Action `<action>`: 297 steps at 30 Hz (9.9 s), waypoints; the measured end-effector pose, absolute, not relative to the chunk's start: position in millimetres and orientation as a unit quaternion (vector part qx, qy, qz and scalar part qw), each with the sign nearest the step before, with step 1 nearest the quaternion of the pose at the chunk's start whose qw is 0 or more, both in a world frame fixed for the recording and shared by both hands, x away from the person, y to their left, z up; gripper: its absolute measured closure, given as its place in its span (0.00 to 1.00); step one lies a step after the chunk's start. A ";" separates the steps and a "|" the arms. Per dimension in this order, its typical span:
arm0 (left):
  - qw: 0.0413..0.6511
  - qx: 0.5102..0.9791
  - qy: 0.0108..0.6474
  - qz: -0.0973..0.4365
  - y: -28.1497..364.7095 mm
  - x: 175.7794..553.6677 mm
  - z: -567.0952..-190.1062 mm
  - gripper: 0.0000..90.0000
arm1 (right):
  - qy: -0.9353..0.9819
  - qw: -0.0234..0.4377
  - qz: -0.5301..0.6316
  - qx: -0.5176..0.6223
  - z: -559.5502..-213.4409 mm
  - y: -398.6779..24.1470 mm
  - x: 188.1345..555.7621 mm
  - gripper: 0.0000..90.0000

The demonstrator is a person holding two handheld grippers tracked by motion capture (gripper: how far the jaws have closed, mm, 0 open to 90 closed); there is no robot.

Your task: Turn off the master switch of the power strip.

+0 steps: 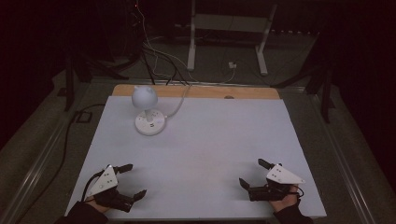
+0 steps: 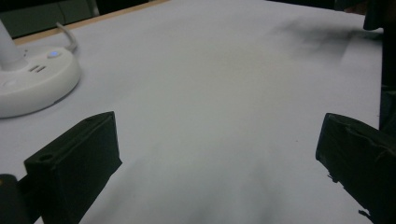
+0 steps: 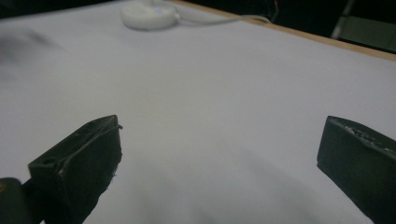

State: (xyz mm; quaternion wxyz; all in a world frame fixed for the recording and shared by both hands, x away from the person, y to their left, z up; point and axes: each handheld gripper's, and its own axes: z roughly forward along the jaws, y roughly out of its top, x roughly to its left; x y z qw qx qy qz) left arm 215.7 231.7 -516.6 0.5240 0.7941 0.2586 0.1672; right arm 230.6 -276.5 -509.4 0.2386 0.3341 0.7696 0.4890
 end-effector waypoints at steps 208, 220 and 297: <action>0.382 0.729 0.449 0.347 137.2 403.1 -510.4 1.00 | 0.757 0.226 0.519 0.326 -502.4 -274.9 226.8 0.00; 0.354 0.745 0.431 0.367 134.3 408.2 -519.1 1.00 | 0.757 0.225 0.519 0.327 -502.9 -274.8 227.0 0.00; 0.270 0.810 0.390 0.346 125.8 425.5 -510.9 1.00 | 0.762 0.224 0.513 0.326 -503.9 -274.0 227.1 0.00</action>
